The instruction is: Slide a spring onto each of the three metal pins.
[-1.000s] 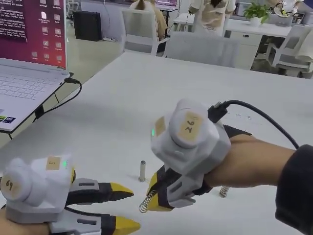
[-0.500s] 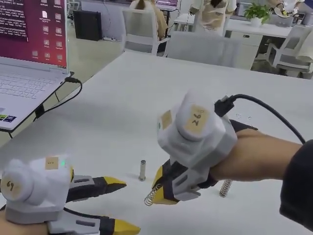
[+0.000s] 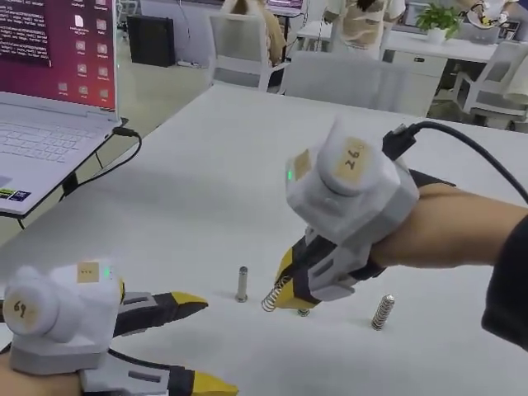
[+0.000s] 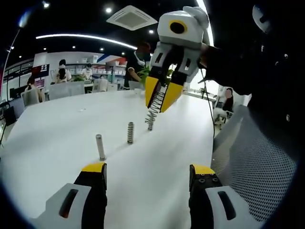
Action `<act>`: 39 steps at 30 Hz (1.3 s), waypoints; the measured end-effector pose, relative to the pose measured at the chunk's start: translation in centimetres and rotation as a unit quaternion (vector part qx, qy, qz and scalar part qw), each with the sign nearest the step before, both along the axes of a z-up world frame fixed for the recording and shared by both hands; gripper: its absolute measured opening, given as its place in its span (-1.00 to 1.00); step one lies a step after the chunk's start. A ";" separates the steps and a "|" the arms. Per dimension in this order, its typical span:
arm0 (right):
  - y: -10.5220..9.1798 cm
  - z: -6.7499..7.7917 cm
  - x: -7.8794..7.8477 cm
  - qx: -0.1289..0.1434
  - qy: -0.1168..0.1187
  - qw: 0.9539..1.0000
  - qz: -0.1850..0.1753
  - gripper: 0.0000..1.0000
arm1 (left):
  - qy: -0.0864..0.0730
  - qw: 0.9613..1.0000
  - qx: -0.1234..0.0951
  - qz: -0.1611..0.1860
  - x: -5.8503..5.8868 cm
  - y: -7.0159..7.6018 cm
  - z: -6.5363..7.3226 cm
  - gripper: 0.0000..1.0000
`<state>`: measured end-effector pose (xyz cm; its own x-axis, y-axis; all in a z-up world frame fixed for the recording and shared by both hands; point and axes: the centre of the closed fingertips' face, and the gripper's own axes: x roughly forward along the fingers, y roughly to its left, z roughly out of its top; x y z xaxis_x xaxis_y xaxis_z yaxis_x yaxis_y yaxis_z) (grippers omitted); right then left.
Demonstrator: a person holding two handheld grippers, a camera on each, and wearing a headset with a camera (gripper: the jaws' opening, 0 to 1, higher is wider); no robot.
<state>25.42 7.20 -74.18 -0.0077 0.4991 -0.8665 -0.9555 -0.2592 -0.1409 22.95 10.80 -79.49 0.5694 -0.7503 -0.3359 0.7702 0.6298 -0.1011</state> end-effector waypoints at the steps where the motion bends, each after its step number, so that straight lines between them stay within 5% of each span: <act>1: 0.0 0.2 0.2 0.000 -0.001 1.000 -0.001 -0.83 | -0.002 1.000 -0.001 0.000 0.0 0.0 0.1 0.33; 19: 1.3 1.8 2.8 -0.015 -0.024 1.000 0.002 -0.83 | -0.006 1.000 0.000 0.007 0.1 -0.1 0.1 0.43; 39: 4.5 -0.6 6.0 -0.060 -0.040 0.997 0.015 -0.83 | -0.011 1.000 0.002 0.020 0.3 0.4 0.1 0.48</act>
